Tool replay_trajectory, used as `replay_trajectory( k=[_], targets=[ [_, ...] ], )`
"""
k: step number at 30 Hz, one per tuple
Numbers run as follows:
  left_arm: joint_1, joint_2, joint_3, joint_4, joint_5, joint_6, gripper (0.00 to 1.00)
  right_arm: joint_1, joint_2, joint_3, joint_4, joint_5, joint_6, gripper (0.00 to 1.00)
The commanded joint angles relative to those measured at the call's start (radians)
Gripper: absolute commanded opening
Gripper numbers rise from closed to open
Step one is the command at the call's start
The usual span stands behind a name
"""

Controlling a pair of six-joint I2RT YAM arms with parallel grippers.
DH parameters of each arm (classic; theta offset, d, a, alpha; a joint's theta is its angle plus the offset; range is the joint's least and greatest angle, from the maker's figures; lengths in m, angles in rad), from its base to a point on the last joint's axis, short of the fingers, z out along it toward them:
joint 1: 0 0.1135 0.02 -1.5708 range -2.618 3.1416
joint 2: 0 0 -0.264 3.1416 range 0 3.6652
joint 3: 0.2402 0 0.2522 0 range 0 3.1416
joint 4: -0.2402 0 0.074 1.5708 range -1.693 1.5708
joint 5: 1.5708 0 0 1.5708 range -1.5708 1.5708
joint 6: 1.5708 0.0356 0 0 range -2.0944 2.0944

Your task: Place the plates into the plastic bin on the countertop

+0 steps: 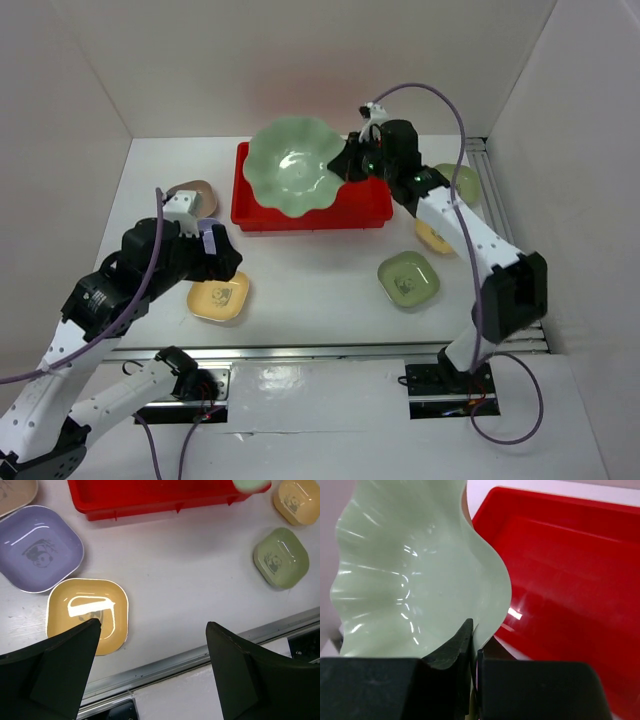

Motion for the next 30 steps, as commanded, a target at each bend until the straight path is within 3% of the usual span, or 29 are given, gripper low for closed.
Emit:
replay_trajectory(
  k=[1,6,12,16,25,30],
  targets=[
    [0.004,-0.018,-0.053,0.05,0.094,-0.029,1.0,-0.075,0.173,0.097,0.083,-0.008,0.079,0.0],
    [0.004,-0.046,-0.131,0.09,0.146,-0.048,1.0,-0.117,0.39,0.258,0.128,-0.041,0.089,0.0],
    [0.004,-0.066,-0.165,0.099,0.185,-0.048,1.0,-0.163,0.535,0.358,0.162,-0.091,0.098,0.0],
    [0.004,-0.087,-0.165,0.099,0.196,-0.048,1.0,-0.172,0.616,0.45,0.073,-0.091,0.074,0.0],
    [0.004,-0.089,-0.175,0.099,0.206,-0.057,1.0,-0.193,0.71,0.49,0.039,-0.114,0.074,0.07],
    [0.004,-0.089,-0.175,0.099,0.206,-0.057,1.0,-0.193,0.662,0.387,0.079,-0.105,0.064,0.07]
  ],
)
